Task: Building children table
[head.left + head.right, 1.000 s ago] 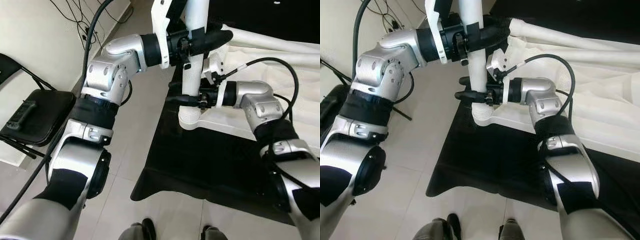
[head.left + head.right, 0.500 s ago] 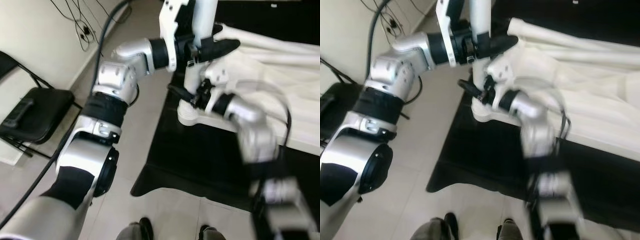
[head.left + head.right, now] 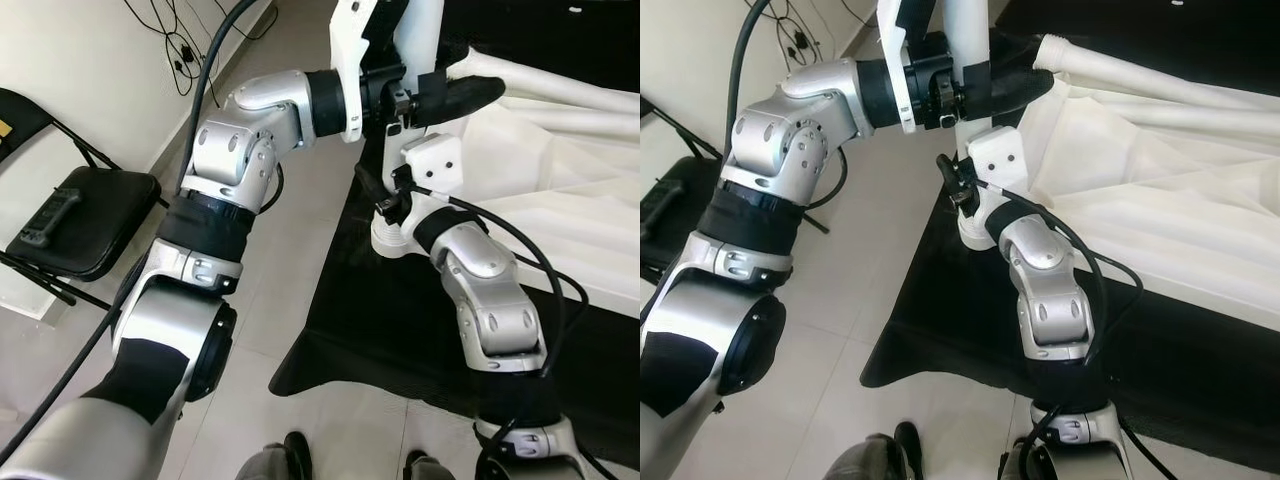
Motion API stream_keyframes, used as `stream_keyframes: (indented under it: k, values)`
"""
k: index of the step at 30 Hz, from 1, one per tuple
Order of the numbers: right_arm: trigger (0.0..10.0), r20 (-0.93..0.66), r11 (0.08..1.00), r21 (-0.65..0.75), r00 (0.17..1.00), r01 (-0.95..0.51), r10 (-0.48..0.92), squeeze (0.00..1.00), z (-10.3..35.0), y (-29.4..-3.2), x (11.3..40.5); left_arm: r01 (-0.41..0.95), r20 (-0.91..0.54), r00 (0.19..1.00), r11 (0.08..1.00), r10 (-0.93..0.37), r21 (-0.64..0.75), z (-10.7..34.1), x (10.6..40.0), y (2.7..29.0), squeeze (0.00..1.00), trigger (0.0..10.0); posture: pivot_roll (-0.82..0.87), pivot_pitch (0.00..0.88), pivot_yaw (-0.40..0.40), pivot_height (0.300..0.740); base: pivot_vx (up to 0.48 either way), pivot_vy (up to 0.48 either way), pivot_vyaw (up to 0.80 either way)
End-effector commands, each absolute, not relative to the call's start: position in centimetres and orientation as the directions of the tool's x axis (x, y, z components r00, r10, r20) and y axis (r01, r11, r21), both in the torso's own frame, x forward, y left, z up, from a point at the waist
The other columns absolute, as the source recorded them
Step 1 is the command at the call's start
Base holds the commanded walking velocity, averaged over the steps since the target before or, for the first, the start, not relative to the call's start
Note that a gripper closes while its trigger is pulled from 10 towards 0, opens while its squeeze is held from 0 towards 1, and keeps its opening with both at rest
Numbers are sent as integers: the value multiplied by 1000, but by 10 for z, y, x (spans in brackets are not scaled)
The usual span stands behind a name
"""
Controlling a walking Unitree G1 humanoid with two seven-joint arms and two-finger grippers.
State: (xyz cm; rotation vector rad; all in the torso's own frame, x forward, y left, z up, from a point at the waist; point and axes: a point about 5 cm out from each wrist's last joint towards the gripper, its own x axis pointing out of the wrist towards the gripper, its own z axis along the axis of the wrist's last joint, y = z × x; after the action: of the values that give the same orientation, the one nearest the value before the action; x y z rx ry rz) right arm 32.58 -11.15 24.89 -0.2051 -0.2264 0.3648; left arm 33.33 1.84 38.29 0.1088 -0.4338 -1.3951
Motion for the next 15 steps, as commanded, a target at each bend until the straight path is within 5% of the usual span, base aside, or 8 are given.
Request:
stream_keyframes:
  k: [1,9,10,11,12,15]
  values:
    - [0,38,917,-202,933,-343,357,0,223,-104,324,930,211,26,101,-977,353,384,324,13,0,0,-36,257,117,740,0,0,0]
    - [0,32,925,-184,939,-332,343,0,225,-99,318,931,207,23,96,-978,351,383,324,14,0,0,-37,256,116,740,0,0,0]
    - [1098,31,924,-173,936,-341,351,0,226,-97,317,931,203,28,99,-979,350,382,324,14,0,0,-38,258,114,740,0,0,0]
    - [1098,31,924,-173,936,-341,351,0,226,-97,317,931,203,28,99,-979,350,382,324,14,0,0,-38,258,114,740,0,0,0]
    - [9176,30,923,-165,933,-348,358,0,227,-96,317,931,200,32,102,-979,350,381,323,15,0,0,-36,260,114,740,0,0,0]
    - [10000,68,918,-136,920,-374,385,0,235,-93,320,931,195,35,103,-980,349,380,323,15,0,0,-35,260,112,740,0,0,0]
